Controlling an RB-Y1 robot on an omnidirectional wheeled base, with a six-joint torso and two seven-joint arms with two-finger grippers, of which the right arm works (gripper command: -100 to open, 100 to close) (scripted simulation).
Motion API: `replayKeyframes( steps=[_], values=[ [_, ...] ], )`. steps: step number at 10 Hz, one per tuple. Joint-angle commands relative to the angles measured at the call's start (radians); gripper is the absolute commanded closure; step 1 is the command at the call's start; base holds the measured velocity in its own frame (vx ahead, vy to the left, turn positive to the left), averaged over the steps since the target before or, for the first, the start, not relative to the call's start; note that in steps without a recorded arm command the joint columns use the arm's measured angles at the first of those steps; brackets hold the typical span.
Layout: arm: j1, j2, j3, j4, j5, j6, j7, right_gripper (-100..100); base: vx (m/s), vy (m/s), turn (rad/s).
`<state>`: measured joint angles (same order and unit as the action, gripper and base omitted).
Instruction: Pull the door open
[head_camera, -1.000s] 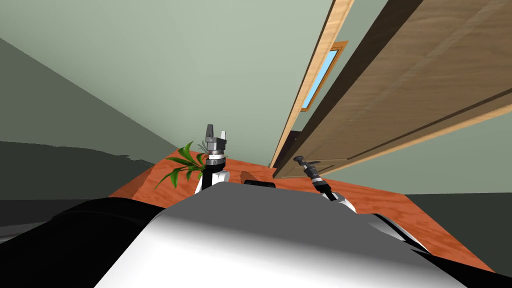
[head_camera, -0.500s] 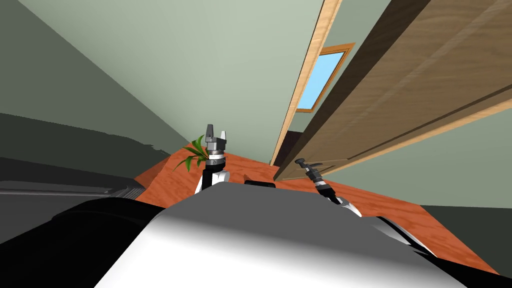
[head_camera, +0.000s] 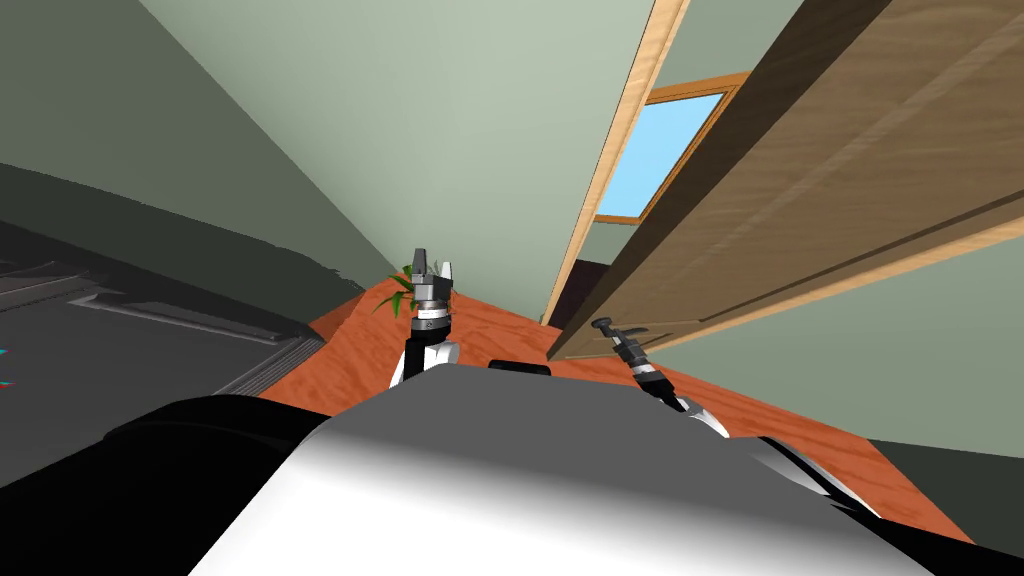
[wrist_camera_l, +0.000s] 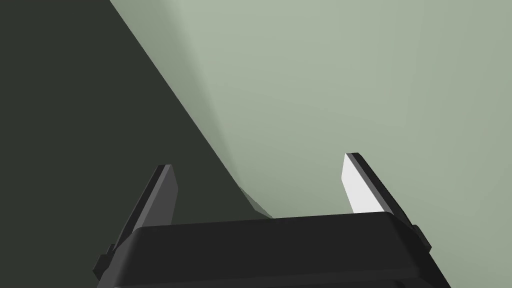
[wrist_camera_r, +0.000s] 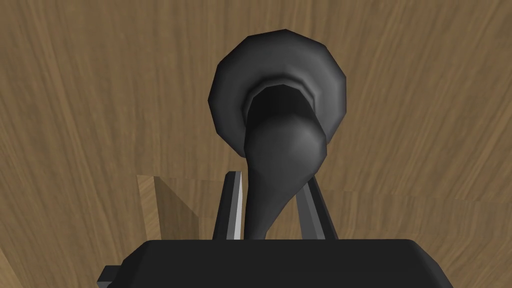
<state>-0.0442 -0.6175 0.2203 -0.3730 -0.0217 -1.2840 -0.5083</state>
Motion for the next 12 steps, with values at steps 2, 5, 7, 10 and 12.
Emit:
replayKeyframes(
  steps=[2, 5, 7, 10, 12],
  values=[
    [-0.001, -0.006, 0.004, 0.027, -0.001, -0.031, -0.002, 100, -0.186, -0.102, 0.159],
    [0.008, -0.006, 0.006, 0.021, -0.002, -0.035, -0.003, 100, -0.181, -0.09, 0.13],
    [0.013, -0.007, 0.009, 0.022, -0.004, -0.04, -0.003, 100, -0.196, -0.087, 0.213],
    [0.014, -0.011, 0.01, 0.03, -0.007, -0.052, -0.004, 100, -0.205, -0.115, 0.178],
    [0.015, -0.013, 0.012, 0.036, -0.009, -0.06, -0.004, 100, -0.229, -0.115, 0.176]
  ],
)
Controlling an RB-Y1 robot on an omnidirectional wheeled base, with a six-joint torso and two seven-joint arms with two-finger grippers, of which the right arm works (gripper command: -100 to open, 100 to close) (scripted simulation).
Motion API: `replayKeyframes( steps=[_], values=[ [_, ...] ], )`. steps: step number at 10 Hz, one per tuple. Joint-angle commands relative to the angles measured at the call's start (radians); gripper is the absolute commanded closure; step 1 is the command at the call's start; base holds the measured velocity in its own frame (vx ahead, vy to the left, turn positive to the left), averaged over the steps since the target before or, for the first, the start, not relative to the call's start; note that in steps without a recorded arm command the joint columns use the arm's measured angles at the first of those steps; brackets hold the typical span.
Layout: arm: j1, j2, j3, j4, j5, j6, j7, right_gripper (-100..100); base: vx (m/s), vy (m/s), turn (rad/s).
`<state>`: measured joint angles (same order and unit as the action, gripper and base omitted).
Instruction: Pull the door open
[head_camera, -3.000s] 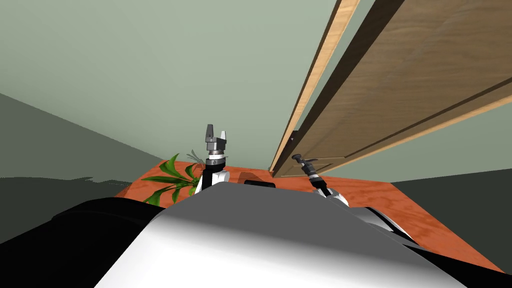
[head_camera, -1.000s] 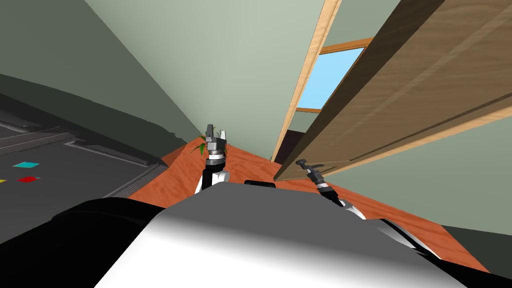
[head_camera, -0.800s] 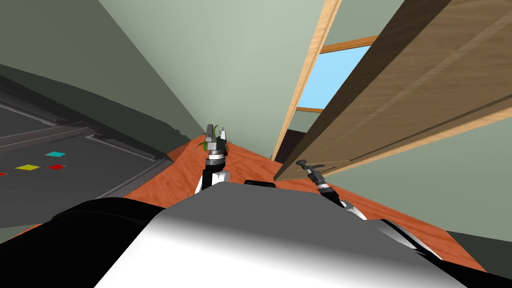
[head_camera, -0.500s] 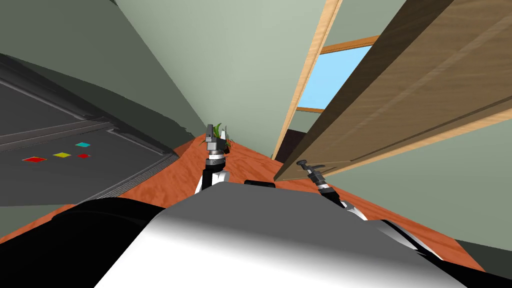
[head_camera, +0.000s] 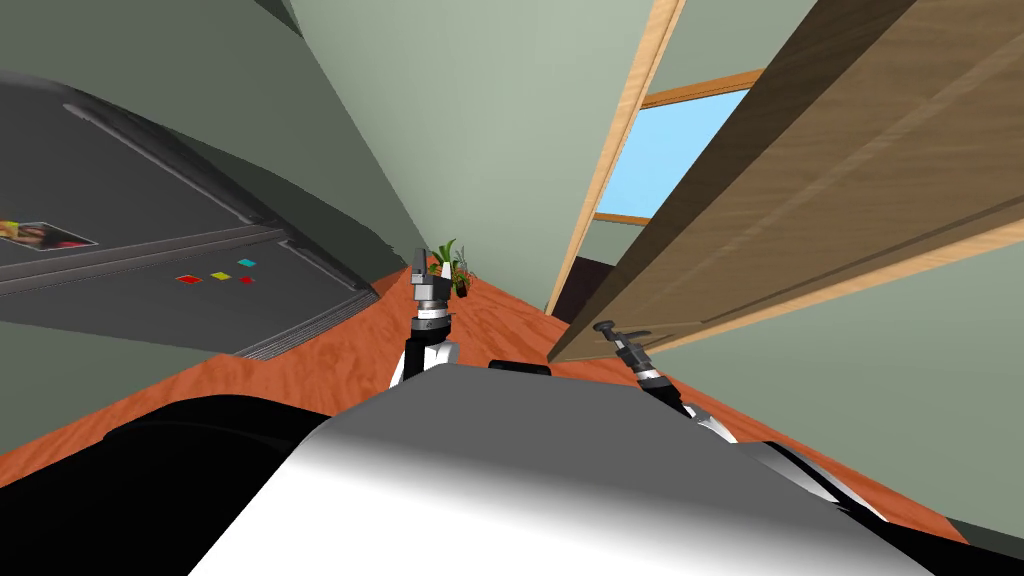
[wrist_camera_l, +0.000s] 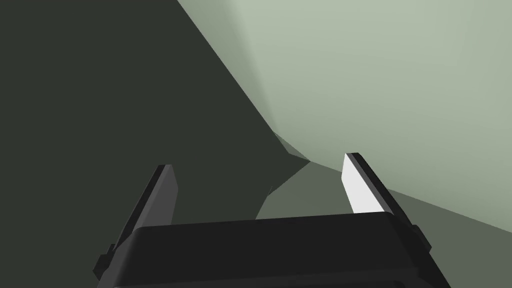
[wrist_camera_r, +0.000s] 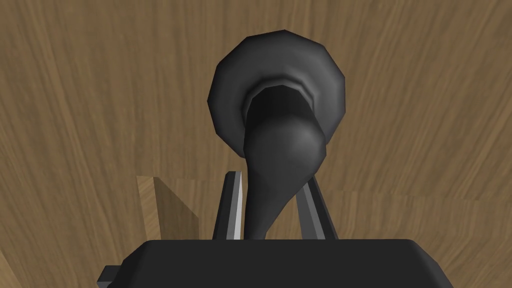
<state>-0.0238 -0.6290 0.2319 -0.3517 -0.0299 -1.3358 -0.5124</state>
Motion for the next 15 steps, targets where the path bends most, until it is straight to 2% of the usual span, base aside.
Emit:
replayKeyframes(
  steps=[1, 3, 4, 5, 8, 10, 15],
  values=[
    [-0.006, -0.003, 0.001, 0.017, -0.001, -0.012, 0.0, 100, -0.207, -0.119, 0.166],
    [-0.005, -0.005, 0.001, 0.022, -0.003, -0.018, 0.0, 100, -0.197, -0.103, 0.146],
    [-0.013, 0.004, 0.006, 0.038, 0.001, -0.024, -0.001, 100, -0.08, -0.036, 0.032],
    [-0.011, 0.004, 0.009, 0.042, 0.0, -0.029, -0.001, 100, -0.135, -0.067, 0.135],
    [-0.011, 0.001, 0.01, 0.052, -0.004, -0.041, -0.002, 100, -0.207, -0.089, 0.213],
    [-0.01, 0.0, 0.011, 0.054, -0.005, -0.044, -0.002, 100, -0.132, -0.058, 0.056],
    [-0.009, -0.005, 0.013, 0.063, -0.011, -0.061, -0.002, 100, -0.163, -0.095, 0.152]
  ],
)
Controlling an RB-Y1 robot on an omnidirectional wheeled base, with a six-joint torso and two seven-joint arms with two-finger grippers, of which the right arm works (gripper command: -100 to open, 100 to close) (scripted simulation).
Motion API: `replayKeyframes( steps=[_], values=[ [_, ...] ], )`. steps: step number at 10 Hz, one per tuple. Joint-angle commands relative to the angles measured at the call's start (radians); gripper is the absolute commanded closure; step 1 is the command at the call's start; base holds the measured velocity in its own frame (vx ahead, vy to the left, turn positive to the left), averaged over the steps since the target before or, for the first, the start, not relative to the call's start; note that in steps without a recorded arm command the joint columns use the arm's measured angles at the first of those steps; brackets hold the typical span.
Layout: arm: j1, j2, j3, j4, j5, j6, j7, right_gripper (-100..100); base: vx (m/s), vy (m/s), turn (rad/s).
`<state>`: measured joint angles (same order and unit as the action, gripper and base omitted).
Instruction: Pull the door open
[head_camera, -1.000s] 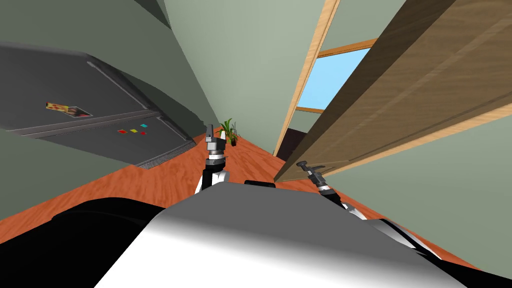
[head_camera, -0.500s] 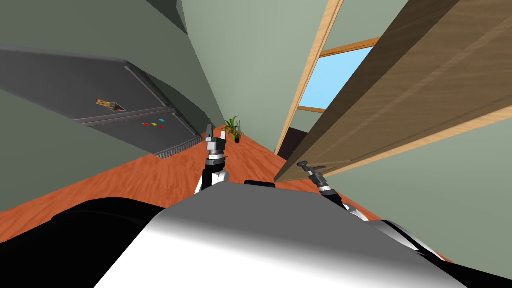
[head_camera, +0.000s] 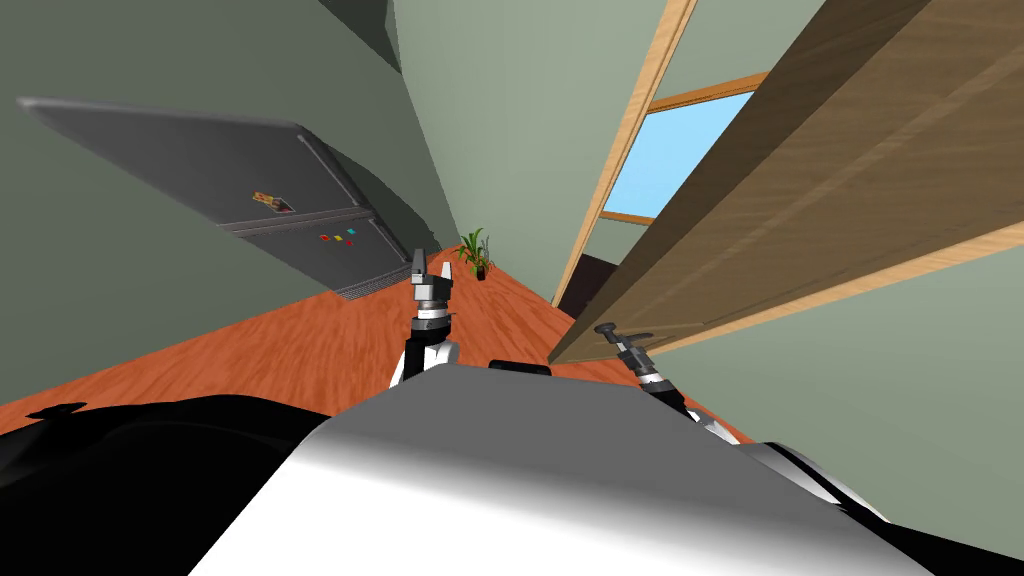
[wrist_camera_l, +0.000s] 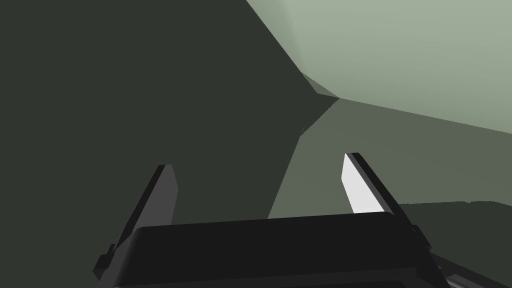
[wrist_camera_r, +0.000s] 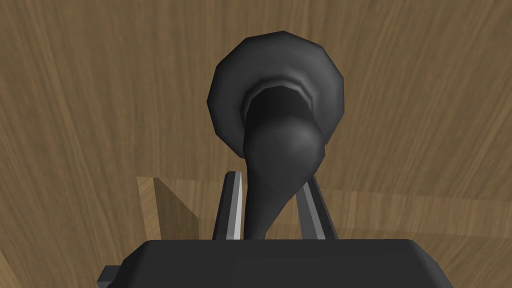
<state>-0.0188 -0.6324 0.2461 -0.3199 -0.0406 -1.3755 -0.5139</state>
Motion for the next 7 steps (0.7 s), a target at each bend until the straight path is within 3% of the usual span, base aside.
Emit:
replayKeyframes(
  steps=[1, 7],
  values=[
    [-0.014, -0.002, -0.001, 0.036, 0.0, -0.022, -0.001, 100, -0.056, -0.011, -0.033],
    [-0.002, -0.002, 0.004, 0.024, -0.006, -0.02, 0.0, 100, -0.142, -0.066, 0.13]
  ],
)
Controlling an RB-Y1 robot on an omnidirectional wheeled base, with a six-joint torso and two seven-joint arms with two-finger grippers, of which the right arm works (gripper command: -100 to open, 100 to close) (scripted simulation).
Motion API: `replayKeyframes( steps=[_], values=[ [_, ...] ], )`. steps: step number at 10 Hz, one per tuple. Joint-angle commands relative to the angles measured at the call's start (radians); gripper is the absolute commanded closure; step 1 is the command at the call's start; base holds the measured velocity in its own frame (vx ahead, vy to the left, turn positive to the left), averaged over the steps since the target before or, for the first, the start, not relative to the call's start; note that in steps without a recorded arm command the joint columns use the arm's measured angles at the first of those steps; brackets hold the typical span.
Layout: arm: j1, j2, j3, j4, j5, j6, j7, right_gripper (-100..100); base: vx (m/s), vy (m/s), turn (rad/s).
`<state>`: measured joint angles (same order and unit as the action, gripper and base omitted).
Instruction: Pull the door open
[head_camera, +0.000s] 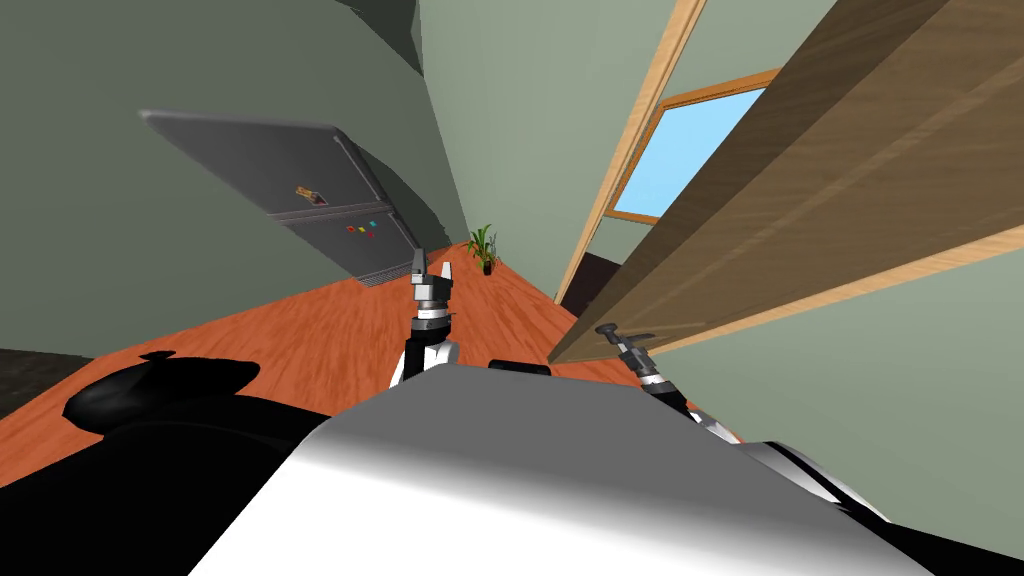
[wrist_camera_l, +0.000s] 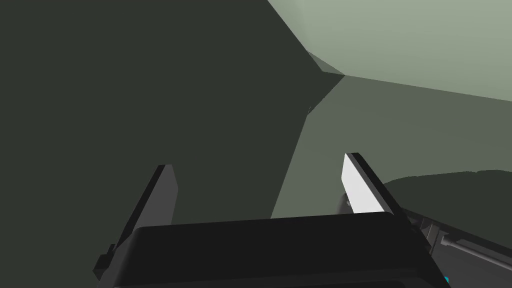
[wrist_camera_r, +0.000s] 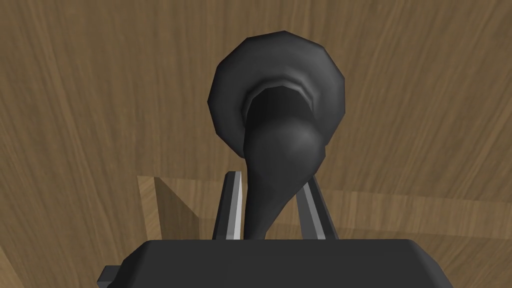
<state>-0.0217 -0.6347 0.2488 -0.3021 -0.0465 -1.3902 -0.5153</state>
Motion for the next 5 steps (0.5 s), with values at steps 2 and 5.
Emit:
replayKeyframes(
  steps=[2, 5],
  values=[
    [0.002, -0.002, 0.003, 0.008, -0.003, -0.009, 0.002, 100, -0.181, -0.118, 0.19],
    [0.003, -0.003, 0.004, 0.01, -0.006, -0.012, 0.002, 100, -0.161, -0.064, 0.107]
  ],
)
